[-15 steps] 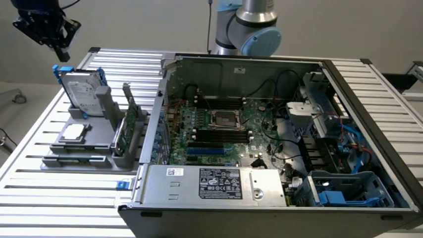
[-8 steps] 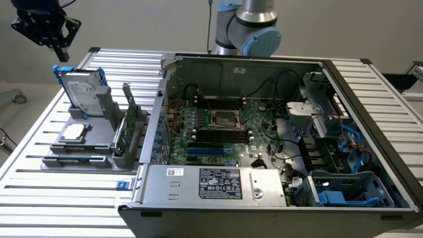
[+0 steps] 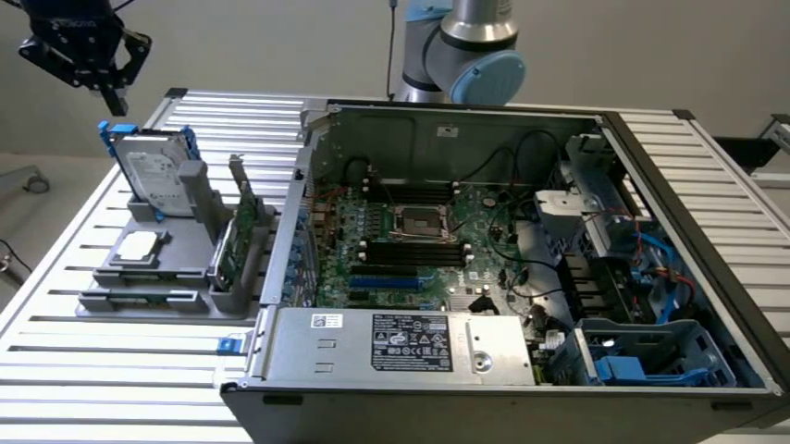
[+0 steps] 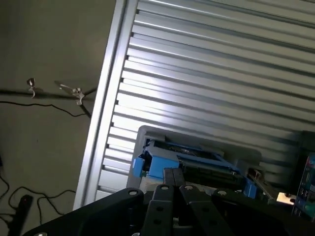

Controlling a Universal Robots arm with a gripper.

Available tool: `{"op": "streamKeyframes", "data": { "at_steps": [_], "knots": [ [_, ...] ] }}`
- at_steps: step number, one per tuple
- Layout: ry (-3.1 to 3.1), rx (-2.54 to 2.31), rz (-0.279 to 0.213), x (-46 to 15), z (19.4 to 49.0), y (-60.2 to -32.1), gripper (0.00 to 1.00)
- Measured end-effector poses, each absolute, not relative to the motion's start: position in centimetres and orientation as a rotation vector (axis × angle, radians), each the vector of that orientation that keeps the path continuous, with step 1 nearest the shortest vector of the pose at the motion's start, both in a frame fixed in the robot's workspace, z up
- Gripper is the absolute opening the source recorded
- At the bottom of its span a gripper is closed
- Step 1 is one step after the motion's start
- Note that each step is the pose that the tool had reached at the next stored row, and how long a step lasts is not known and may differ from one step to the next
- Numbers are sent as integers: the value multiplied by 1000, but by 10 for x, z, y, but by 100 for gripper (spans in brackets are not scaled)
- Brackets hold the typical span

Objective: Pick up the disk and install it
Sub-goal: 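Pick up the disk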

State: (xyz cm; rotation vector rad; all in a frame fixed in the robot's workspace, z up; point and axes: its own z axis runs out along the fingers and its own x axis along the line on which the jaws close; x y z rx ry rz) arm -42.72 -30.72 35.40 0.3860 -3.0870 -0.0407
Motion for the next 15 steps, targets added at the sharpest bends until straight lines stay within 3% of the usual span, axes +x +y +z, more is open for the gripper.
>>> {"op": "streamKeyframes", "data": {
  "at_steps": [15],
  "knots": [
    [-3003, 801, -34, -427, 354, -307, 11]
  ]
}}
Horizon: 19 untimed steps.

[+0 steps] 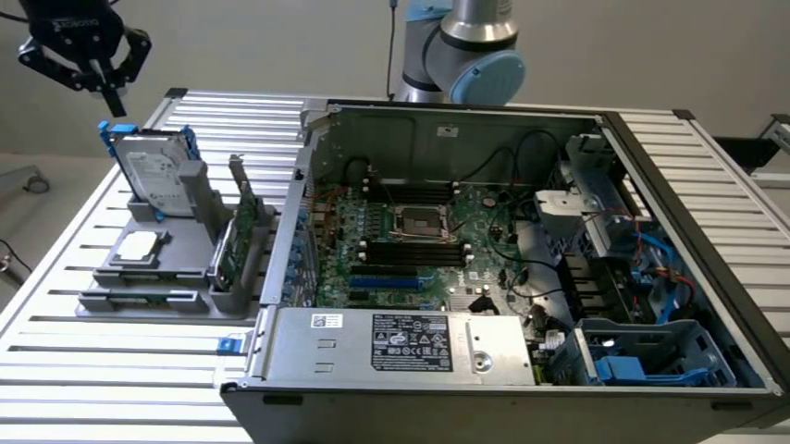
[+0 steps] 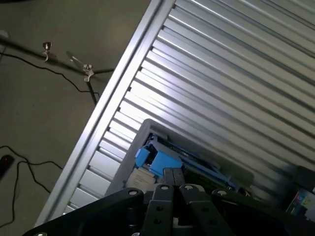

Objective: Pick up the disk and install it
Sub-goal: 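Pick up the disk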

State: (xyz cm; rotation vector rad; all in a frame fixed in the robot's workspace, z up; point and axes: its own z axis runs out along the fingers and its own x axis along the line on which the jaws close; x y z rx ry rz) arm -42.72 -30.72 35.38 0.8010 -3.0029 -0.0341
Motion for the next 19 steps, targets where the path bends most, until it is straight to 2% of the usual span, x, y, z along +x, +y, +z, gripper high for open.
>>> {"op": "streamKeyframes", "data": {
  "at_steps": [19],
  "knots": [
    [-2818, 1303, -25, -427, 354, -307, 11]
  ]
}}
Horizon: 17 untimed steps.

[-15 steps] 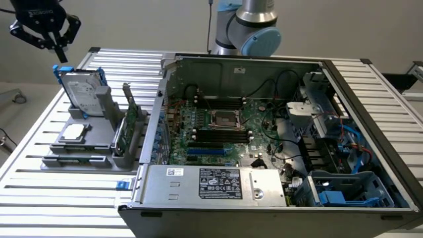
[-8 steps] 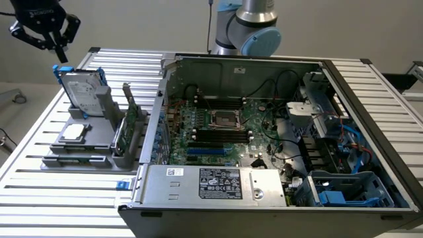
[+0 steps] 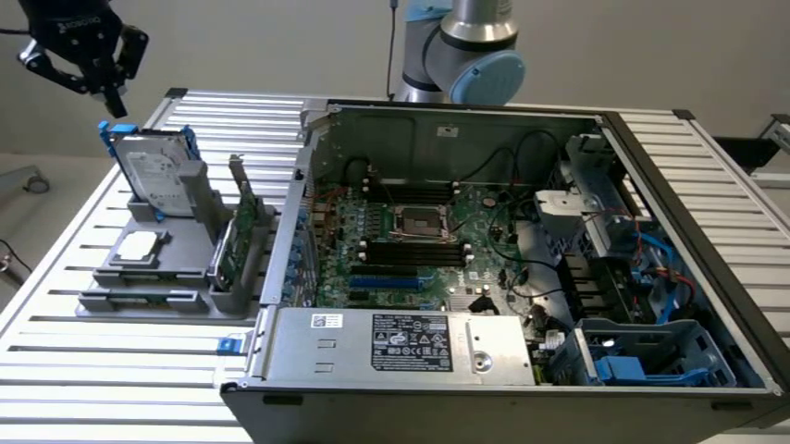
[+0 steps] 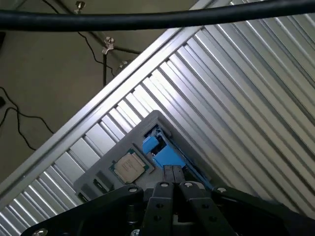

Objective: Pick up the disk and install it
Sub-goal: 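Pick up the disk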

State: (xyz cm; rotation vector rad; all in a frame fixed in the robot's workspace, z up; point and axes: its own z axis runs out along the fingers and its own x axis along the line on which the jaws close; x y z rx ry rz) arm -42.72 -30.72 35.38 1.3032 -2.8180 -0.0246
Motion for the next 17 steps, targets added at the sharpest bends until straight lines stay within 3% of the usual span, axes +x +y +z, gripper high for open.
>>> {"op": "streamKeyframes", "data": {
  "at_steps": [17],
  "knots": [
    [-2581, 1722, -16, -427, 354, -307, 11]
  ]
}}
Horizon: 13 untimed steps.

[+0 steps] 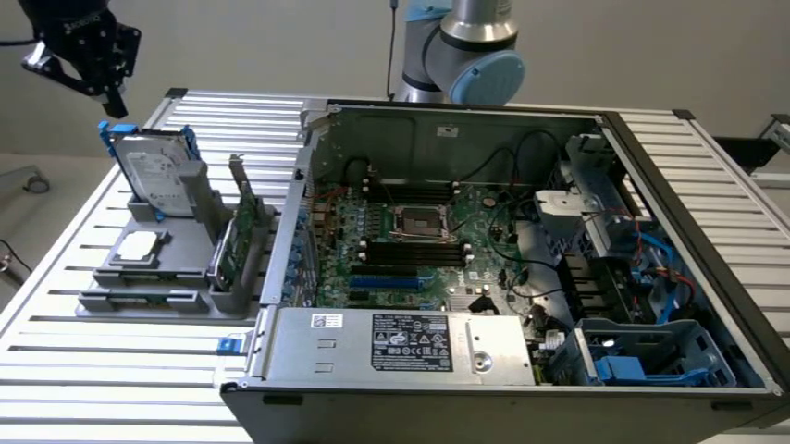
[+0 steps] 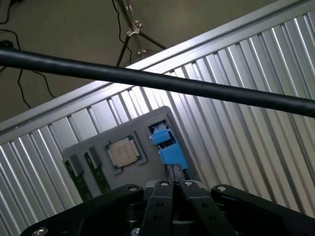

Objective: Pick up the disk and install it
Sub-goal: 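Pick up the disk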

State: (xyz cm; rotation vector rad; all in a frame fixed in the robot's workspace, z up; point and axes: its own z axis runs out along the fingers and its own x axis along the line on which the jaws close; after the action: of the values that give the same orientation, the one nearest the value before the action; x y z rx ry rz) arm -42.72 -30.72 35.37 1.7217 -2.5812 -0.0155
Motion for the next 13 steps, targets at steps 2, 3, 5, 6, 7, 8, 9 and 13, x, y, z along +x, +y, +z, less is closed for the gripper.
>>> {"op": "streamKeyframes", "data": {
  "at_steps": [2, 3, 5, 6, 7, 8, 9, 13],
  "knots": [
    [-2550, 1768, -14, -427, 354, -307, 11],
    [-2534, 1790, -14, -427, 354, -307, 11],
    [-2501, 1836, -14, -427, 353, -307, 11],
    [-2483, 1860, -14, -427, 353, -307, 11],
    [-2467, 1883, -14, -427, 353, -307, 11],
    [-2450, 1905, -15, -427, 353, -307, 11],
    [-2433, 1928, -16, -427, 353, -307, 11],
    [-2365, 2017, -21, -427, 352, -307, 11]
  ]
}}
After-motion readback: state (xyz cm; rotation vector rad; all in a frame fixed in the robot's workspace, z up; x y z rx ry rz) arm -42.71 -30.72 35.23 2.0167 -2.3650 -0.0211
